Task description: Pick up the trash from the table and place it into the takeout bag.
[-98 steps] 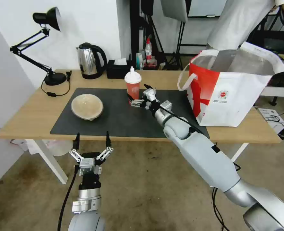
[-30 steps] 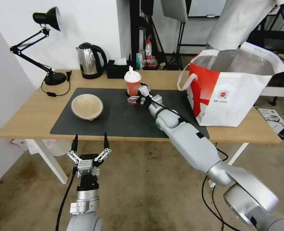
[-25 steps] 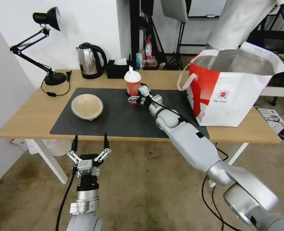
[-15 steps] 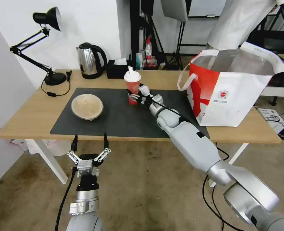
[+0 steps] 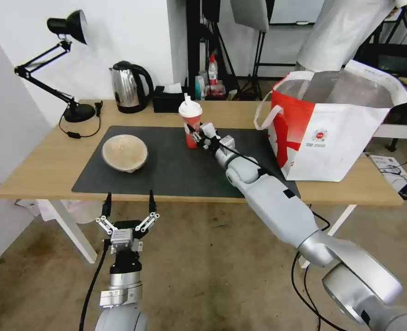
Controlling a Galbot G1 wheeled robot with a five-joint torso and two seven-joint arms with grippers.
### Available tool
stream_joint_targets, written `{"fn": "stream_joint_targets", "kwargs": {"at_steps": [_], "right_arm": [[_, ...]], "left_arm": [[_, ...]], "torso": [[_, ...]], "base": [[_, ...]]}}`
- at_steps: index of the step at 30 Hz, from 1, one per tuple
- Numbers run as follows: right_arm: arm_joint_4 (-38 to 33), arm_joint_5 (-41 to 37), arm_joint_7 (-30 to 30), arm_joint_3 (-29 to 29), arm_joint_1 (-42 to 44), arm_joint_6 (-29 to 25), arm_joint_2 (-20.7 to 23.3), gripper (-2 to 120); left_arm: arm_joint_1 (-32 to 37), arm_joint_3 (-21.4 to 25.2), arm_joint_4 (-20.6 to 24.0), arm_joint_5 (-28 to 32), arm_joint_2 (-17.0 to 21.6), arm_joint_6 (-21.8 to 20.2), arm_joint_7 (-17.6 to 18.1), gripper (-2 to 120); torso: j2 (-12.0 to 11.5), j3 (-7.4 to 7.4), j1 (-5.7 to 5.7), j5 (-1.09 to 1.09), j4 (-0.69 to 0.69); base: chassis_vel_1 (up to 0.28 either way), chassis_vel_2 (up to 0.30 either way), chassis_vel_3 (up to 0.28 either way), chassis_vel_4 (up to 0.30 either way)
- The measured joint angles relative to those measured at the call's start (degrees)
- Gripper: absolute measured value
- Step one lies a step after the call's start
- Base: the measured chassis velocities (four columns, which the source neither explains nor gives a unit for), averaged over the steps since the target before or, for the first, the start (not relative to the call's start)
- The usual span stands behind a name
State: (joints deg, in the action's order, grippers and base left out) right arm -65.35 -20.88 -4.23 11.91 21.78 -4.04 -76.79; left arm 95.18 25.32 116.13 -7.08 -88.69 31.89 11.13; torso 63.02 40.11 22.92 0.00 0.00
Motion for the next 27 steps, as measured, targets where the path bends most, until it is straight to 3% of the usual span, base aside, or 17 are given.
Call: {"fn": "stream_joint_targets", "kwargs": {"at_steps": [6, 15, 27], "right_arm": [[-3.0, 0.0, 0.2, -0.7, 0.2, 0.2, 0.9, 4], [-19.6, -3.9, 1.6, -5.9, -2.3, 4.6, 6.7, 4], [-25.2, -6.4, 1.7, -10.0, -7.2, 7.3, 10.9, 4]], "left_arm": [[0.0, 0.1, 0.0, 0.0, 0.2, 0.0, 0.0, 100], [-0.1, -0.5, -0.2, -0.4, -0.3, -0.1, 0.0, 100], [-0.1, -1.0, -0.1, -1.0, -0.7, -0.3, 0.0, 100]], "torso": [[0.0, 0.0, 0.0, 0.0, 0.0], [0.0, 0.0, 0.0, 0.01, 0.0], [0.0, 0.0, 0.0, 0.0, 0.0]], "base": [[0.0, 0.0, 0.0, 0.0], [0.0, 0.0, 0.0, 0.0], [0.0, 0.0, 0.0, 0.0]]}}
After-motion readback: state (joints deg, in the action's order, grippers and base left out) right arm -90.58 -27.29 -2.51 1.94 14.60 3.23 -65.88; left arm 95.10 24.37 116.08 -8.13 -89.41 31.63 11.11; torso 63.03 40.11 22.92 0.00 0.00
